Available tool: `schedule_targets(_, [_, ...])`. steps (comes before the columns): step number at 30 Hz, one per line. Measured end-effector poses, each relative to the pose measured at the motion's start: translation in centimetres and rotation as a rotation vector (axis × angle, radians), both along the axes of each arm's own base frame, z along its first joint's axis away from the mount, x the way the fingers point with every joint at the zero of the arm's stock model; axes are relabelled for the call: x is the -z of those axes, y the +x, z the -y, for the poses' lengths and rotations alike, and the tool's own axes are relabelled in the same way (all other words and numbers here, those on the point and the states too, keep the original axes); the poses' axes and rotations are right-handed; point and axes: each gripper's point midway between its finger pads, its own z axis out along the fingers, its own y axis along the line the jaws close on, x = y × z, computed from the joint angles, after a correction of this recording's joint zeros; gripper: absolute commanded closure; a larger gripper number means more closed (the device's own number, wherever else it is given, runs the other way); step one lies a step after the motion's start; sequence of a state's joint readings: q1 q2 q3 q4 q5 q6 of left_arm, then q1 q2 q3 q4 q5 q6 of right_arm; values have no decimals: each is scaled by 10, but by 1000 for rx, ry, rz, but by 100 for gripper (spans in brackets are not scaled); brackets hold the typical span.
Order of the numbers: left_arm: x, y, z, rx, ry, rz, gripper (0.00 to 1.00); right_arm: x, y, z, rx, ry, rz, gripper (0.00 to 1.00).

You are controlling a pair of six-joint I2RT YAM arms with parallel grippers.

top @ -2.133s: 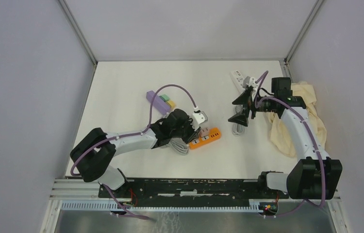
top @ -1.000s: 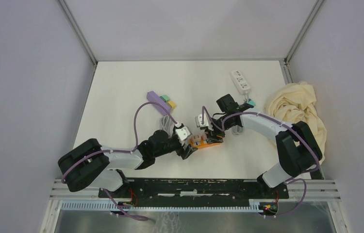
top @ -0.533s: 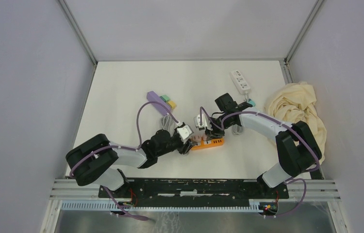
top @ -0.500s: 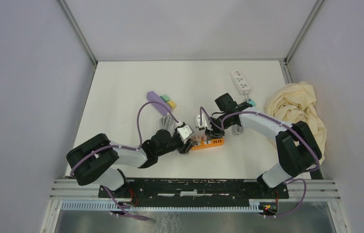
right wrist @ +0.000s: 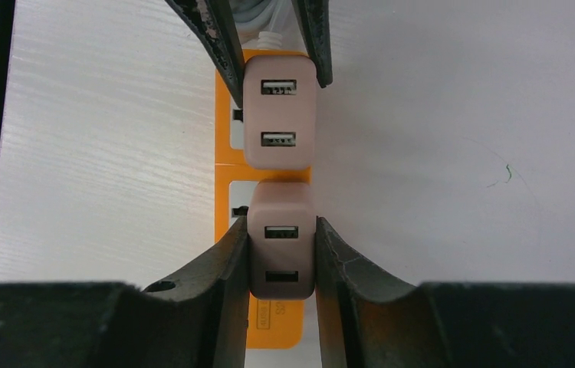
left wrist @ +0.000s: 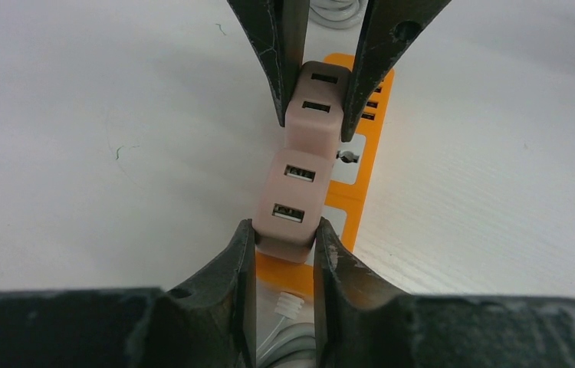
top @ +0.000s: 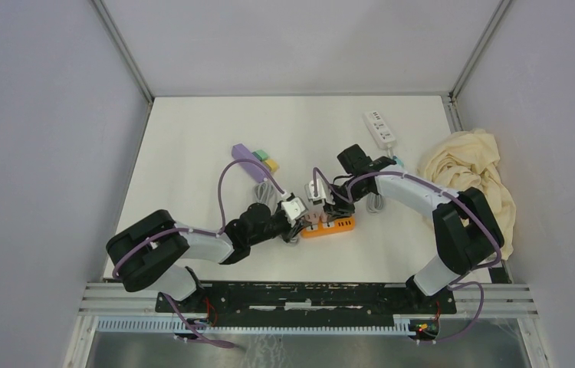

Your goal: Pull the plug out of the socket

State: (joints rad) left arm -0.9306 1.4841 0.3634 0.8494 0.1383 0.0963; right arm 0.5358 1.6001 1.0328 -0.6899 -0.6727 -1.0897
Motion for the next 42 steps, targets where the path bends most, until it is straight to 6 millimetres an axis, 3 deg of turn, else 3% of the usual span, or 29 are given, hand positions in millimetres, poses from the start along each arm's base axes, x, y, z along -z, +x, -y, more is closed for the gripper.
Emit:
schedule_targets(5, [1, -3, 1, 18, 2, -9, 97, 1, -10, -3, -67, -12, 9, 100])
schedule_targets(13, [1, -2, 1, 21, 1, -10, 97, -2, 0, 1, -15, -37, -36, 100])
schedule_targets(23, [3, -4, 0, 34, 5, -22, 97, 1, -11, -4, -69, -61, -27, 100])
schedule_targets(33, [4, -3, -1, 30, 10, -26, 97, -5, -4, 0, -8, -46, -56, 100])
schedule_targets(42, [6, -3, -2, 31, 15, -31, 97, -11, -24, -10, -63, -28, -91, 100])
